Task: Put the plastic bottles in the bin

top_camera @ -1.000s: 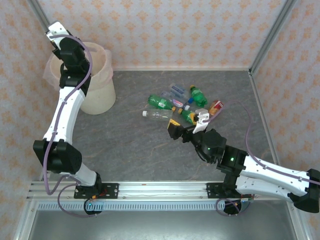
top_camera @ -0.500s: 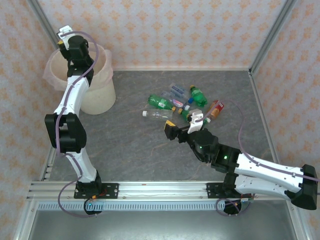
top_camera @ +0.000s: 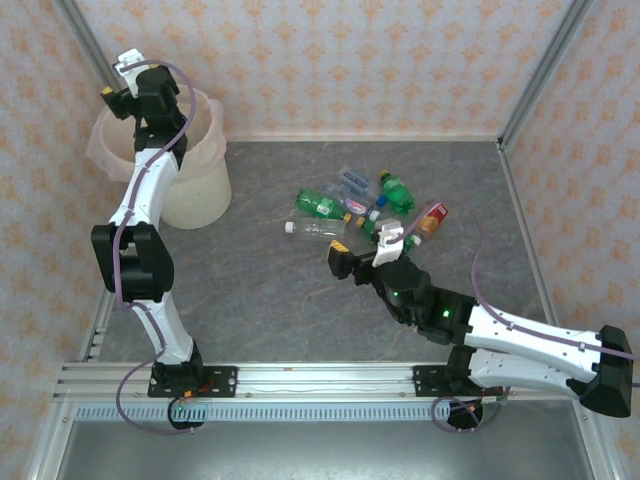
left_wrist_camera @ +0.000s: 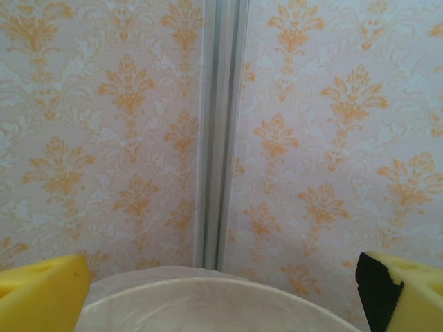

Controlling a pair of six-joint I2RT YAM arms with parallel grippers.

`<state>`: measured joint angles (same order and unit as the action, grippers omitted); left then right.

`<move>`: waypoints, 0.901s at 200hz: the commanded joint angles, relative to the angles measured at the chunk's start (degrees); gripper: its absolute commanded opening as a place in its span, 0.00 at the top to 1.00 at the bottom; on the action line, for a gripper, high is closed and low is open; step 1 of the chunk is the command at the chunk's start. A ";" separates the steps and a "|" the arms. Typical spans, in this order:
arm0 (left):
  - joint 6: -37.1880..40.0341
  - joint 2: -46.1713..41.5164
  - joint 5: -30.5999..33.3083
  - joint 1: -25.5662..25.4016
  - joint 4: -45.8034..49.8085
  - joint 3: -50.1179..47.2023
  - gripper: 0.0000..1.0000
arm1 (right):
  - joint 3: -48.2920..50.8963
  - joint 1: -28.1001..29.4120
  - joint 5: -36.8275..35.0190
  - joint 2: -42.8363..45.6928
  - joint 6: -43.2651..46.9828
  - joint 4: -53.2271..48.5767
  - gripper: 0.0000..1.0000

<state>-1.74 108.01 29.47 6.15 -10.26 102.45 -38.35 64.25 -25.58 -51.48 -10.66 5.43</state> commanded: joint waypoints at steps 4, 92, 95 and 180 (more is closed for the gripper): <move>-4.72 -2.02 -1.56 0.35 3.02 1.75 0.01 | -1.03 0.25 -2.58 1.30 -0.45 0.73 0.00; -14.62 -7.85 -7.76 -3.12 13.77 2.07 0.01 | 1.58 -0.53 -4.93 3.78 -4.67 -0.77 0.00; -14.66 -8.30 -7.76 -3.47 13.80 1.71 0.01 | 1.65 -0.59 -5.13 3.95 -5.03 -0.96 0.00; -15.60 -23.87 -9.26 -18.04 6.29 -17.21 0.01 | 4.17 -10.44 1.83 1.07 -9.10 0.33 0.00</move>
<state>-17.76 88.44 20.29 -7.86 0.12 91.53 -35.40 56.40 -27.79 -48.64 -18.04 4.38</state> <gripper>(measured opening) 0.989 0.998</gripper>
